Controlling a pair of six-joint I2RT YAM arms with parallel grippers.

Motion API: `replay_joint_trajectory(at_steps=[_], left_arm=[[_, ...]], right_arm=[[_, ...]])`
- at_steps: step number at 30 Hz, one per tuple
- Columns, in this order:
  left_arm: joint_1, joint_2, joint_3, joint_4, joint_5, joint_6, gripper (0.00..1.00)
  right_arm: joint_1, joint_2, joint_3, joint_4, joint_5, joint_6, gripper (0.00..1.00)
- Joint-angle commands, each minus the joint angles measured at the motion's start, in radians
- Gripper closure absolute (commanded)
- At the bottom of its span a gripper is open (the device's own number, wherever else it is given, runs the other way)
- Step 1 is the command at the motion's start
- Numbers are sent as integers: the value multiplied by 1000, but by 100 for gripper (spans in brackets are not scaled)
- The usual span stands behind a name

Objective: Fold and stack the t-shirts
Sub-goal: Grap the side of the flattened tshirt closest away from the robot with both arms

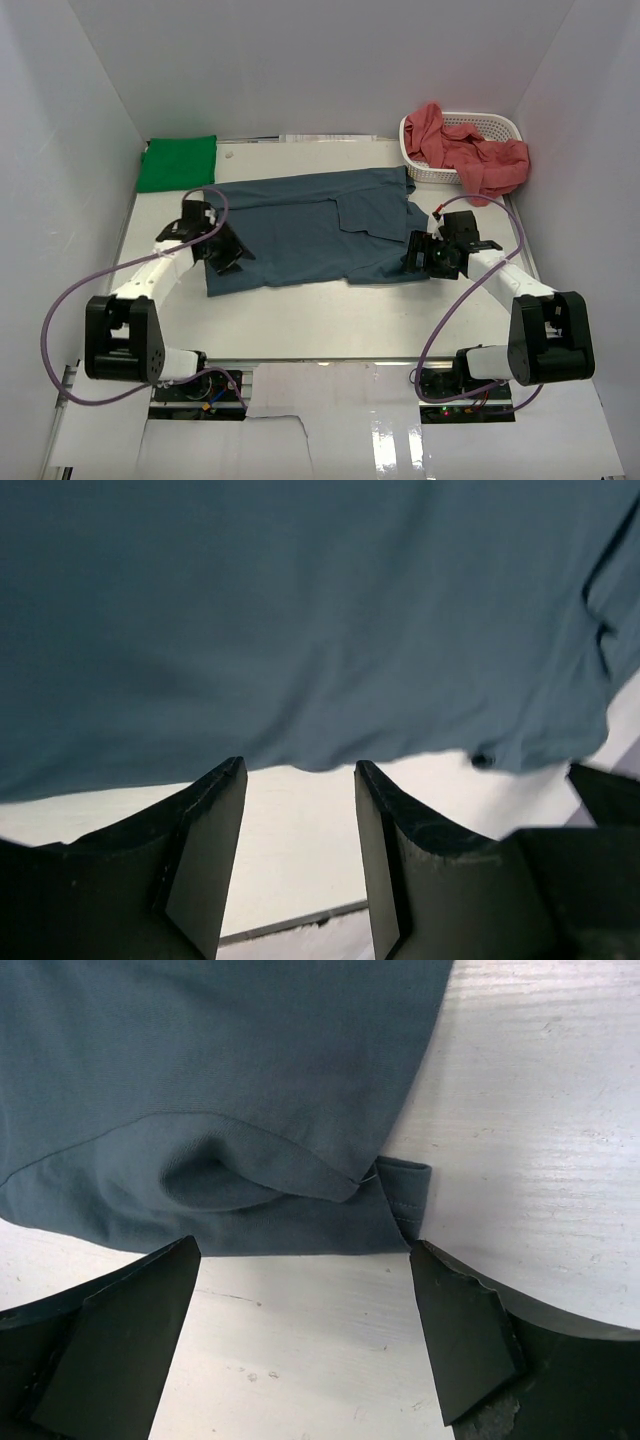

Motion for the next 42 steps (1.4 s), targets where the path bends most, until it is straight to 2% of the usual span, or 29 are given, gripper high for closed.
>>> replay_joint_trajectory(at_steps=[1, 5, 8, 13, 19, 25, 28, 37, 40, 42], left_arm=[[-130, 62, 30, 123, 84, -31, 41], [-336, 235, 118, 171, 39, -55, 41], [-432, 332, 213, 188, 16, -66, 41], [-519, 511, 361, 224, 13, -81, 42], [-572, 640, 469, 237, 22, -92, 42], [-593, 668, 497, 235, 15, -91, 42], [-595, 663, 498, 237, 4, -84, 42], [-599, 656, 498, 223, 1, -71, 43], [-599, 643, 489, 214, -16, -61, 43], [-599, 639, 486, 209, -25, -58, 43]], right_arm=[[-7, -17, 48, 25, 22, -17, 7], [-9, -12, 49, 50, 25, -4, 7], [-10, 13, 51, 79, -2, 10, 7], [-12, 66, 30, 145, -13, 18, 7], [-15, 144, -26, 235, -74, 39, 7], [-18, 145, -64, 243, -186, 99, 8], [-18, 96, -73, 202, -252, 128, 8], [-19, 7, -47, -43, -291, 177, 4], [-22, -10, -64, -65, -369, 211, 2], [-24, -15, -78, -54, -473, 257, 2]])
